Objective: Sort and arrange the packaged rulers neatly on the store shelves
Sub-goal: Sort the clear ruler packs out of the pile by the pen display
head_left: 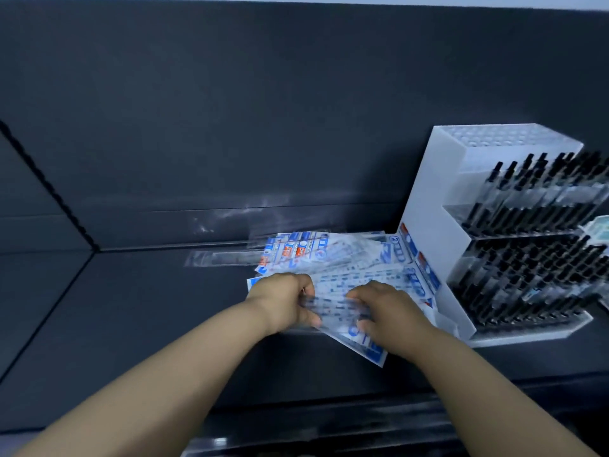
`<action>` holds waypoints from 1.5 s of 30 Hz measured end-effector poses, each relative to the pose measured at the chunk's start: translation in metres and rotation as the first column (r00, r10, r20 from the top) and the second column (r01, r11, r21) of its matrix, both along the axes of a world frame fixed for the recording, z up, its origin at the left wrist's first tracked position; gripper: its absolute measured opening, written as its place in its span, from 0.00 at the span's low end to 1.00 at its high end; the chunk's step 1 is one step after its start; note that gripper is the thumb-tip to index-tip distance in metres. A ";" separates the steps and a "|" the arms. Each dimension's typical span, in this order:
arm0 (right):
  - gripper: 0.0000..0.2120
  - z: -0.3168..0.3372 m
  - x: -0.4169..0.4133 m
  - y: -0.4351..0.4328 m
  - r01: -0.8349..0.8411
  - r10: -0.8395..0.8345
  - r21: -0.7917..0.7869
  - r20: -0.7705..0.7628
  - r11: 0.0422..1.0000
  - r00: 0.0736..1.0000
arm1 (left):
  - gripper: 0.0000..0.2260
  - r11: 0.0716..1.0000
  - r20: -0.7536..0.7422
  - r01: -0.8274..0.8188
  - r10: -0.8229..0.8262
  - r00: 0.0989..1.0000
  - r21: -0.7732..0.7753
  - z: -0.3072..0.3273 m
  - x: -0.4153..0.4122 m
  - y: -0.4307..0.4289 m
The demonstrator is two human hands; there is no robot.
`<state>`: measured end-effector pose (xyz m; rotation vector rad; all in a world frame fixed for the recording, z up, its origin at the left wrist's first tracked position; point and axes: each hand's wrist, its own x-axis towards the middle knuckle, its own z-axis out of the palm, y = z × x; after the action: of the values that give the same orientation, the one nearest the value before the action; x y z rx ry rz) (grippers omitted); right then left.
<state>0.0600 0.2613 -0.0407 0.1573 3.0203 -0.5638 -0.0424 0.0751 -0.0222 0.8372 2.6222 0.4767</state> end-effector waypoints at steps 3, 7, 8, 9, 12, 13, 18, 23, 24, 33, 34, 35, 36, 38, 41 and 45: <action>0.27 0.002 -0.001 0.006 -0.017 0.017 0.015 0.022 1.000 1.000 | 0.06 0.996 0.062 -0.055 0.051 0.997 0.066 0.000 -0.006 -0.007; 0.31 0.005 0.001 0.006 -0.020 0.020 0.087 0.008 0.996 1.000 | 0.08 0.998 -0.100 -0.055 0.058 0.993 0.029 0.001 -0.012 -0.018; 0.32 0.007 0.002 0.005 -0.018 0.018 0.123 -0.003 0.992 1.000 | 0.09 0.999 -0.173 -0.044 0.047 0.984 0.023 -0.001 -0.013 -0.019; 0.31 0.008 0.003 0.003 -0.015 0.018 0.160 -0.017 0.987 1.000 | 0.09 1.000 -0.246 -0.016 0.019 0.969 0.014 -0.003 -0.013 -0.020; 0.26 0.008 0.004 -0.002 -0.026 0.035 0.186 -0.044 0.982 0.998 | 0.11 0.991 -0.278 0.098 -0.119 0.953 -0.086 -0.008 -0.008 -0.018; 0.24 0.008 0.004 -0.004 -0.034 0.041 0.178 -0.040 0.983 0.998 | 0.12 0.988 -0.223 0.111 -0.133 0.966 -0.109 -0.009 -0.005 -0.017; 0.19 0.010 0.001 -0.006 -0.054 0.049 0.187 0.031 0.981 0.998 | 0.08 0.993 -0.018 0.096 -0.098 0.995 -0.074 -0.012 -0.004 -0.010; 0.11 0.015 -0.004 -0.011 -0.059 0.035 0.249 0.101 0.967 0.994 | 0.12 0.994 0.264 0.015 -0.042 0.964 0.104 -0.009 -0.008 -0.017; 0.11 0.015 -0.005 -0.011 -0.056 0.028 0.247 0.116 0.967 0.993 | 0.12 0.991 0.281 0.004 -0.042 0.959 0.132 -0.007 -0.011 -0.020; 0.12 0.040 -0.028 -0.012 0.025 -0.042 0.118 0.145 0.993 0.989 | 0.09 0.975 0.088 -0.109 0.094 0.992 0.195 0.005 -0.056 -0.058; 0.11 0.042 -0.039 -0.009 0.066 -0.071 0.083 0.066 0.994 0.995 | 0.10 0.974 0.088 -0.117 0.101 0.991 0.193 0.004 -0.062 -0.057; 0.08 0.043 -0.052 -0.007 0.095 -0.093 0.070 -0.033 0.993 0.995 | 0.10 0.975 0.095 -0.118 0.102 0.990 0.188 0.004 -0.066 -0.056; 0.06 0.041 -0.068 -0.004 0.112 -0.105 0.060 -0.117 0.992 0.988 | 0.09 0.977 0.105 -0.119 0.101 0.989 0.177 0.003 -0.070 -0.053; 0.07 0.038 -0.096 -0.003 0.099 -0.090 0.053 -0.156 0.994 0.984 | 0.07 0.986 0.097 -0.098 0.086 0.992 0.135 -0.001 -0.076 -0.046; 0.15 0.028 -0.127 -0.003 0.023 -0.025 0.111 0.013 0.994 1.000 | 0.02 0.996 0.017 -0.079 0.078 0.997 0.051 -0.006 -0.081 -0.033; 0.19 0.024 -0.143 -0.005 -0.016 -0.018 0.260 0.128 0.965 0.992 | 0.08 0.999 -0.038 -0.041 0.042 0.998 0.015 -0.008 -0.082 -0.020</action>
<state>-0.0825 0.2561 -0.0172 0.2006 2.9535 -0.1454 -0.1248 0.0550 -0.0301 0.8057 2.6790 0.4961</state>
